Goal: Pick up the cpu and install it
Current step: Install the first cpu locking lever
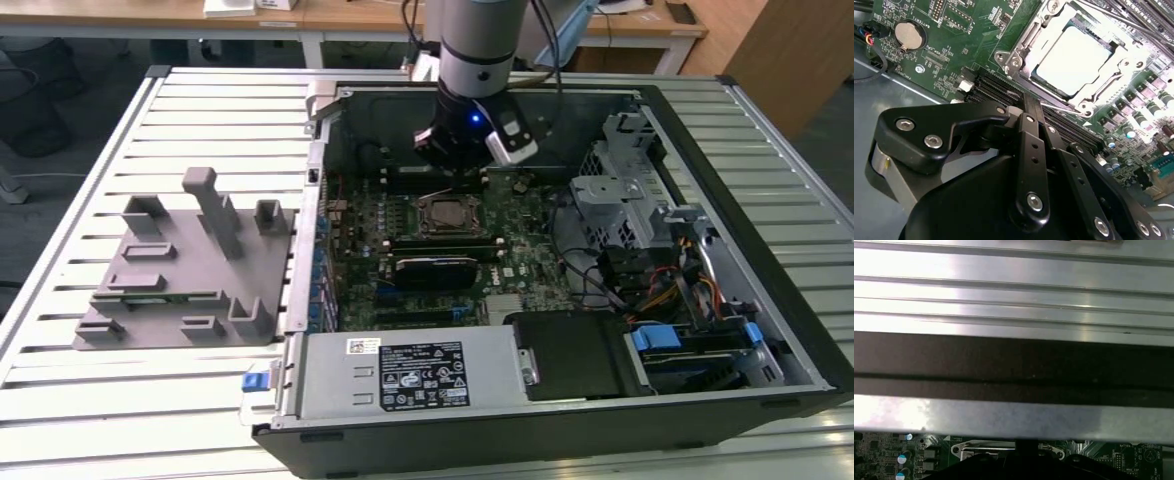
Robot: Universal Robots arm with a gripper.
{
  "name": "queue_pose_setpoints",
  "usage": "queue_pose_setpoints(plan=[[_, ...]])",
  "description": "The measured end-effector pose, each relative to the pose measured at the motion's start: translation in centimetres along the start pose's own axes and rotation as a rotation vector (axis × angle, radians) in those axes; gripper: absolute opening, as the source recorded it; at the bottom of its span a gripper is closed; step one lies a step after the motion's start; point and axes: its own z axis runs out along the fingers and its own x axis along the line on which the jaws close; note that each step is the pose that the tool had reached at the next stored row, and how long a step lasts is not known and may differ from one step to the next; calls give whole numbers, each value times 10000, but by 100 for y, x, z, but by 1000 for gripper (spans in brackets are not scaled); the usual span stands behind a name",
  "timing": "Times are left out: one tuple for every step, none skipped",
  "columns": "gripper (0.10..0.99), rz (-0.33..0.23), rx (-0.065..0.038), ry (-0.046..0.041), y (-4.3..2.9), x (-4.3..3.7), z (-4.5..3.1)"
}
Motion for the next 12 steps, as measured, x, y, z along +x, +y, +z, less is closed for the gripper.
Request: queue_pose_setpoints(plan=[[106, 1, 0, 7, -1, -5, 8], [106, 1, 0, 13, -2, -9, 18], [106, 2, 0, 19, -4, -14, 26], [106, 2, 0, 24, -5, -17, 35], [106, 3, -2, 29, -6, -21, 45], [106, 4, -2, 35, -7, -24, 54], [106, 5, -2, 43, -8, -27, 65], [106, 6, -3, 49, -9, -29, 75], [106, 7, -2, 56, -11, -31, 86], [106, 7, -3, 62, -12, -33, 96], [106, 8, -3, 67, -13, -36, 106], [106, 8, -2, 71, -14, -38, 115]])
